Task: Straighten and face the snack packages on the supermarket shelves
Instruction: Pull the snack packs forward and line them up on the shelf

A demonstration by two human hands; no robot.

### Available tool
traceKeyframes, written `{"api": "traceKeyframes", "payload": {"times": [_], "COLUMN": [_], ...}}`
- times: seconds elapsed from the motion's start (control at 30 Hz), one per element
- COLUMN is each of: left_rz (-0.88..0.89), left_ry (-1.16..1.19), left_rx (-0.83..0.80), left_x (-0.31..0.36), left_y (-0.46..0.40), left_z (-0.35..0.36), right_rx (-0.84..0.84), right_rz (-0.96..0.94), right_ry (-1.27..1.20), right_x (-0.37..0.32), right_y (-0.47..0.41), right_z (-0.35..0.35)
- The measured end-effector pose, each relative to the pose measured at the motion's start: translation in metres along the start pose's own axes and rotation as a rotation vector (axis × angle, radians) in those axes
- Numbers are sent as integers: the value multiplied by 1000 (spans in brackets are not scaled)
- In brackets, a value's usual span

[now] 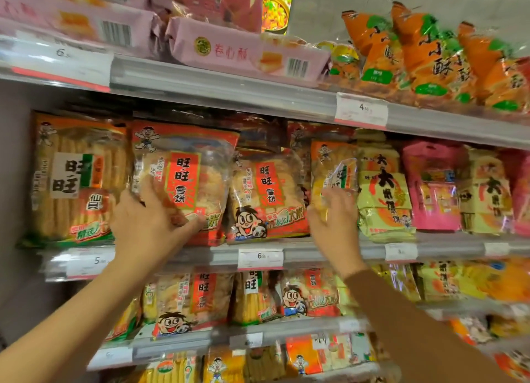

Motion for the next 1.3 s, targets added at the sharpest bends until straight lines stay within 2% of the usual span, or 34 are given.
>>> {"api": "traceKeyframes", "payload": {"times": [0.1,0.17,0.3,0.5,0.67,0.87,1.03,1.17,1.3], "left_rz": [-54,-78,-32,-59,-100,-109,-79,-43,-27], "left_ry": [20,81,263,359,453,482,459,480,549], "left_rx": [15,18,91,185,194,194,259,292,222], "left_x": [8,10,8,15,23,12,-17,-54,-93], "left_y": [2,1,0,-1,-4,7,14,21,31], "left_z": [4,5,-2,-12,-19,-25,-47,-75,-100], "right_rx": [-27,-54,-137,-264,-99,-55,-183,-310,-344], "right_rz": [246,299,276,355,234,264,357,380,378], "right_ry": [63,96,-21,-19,96,-338,-623,-764,-815], "right_x": [38,54,70,81,75,77,40,-23,-99], "right_y": [-27,-36,-44,-64,-65,-70,-53,-23,-5], "right_z": [-15,-17,-15,-20,-29,-59,-73,-33,27]}}
Point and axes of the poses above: each hand's wrist, its own y-axis away from the middle knuckle, its own z-axis out of the palm, x = y × z, the point moved 2 cm from there along -y, towards the middle knuckle
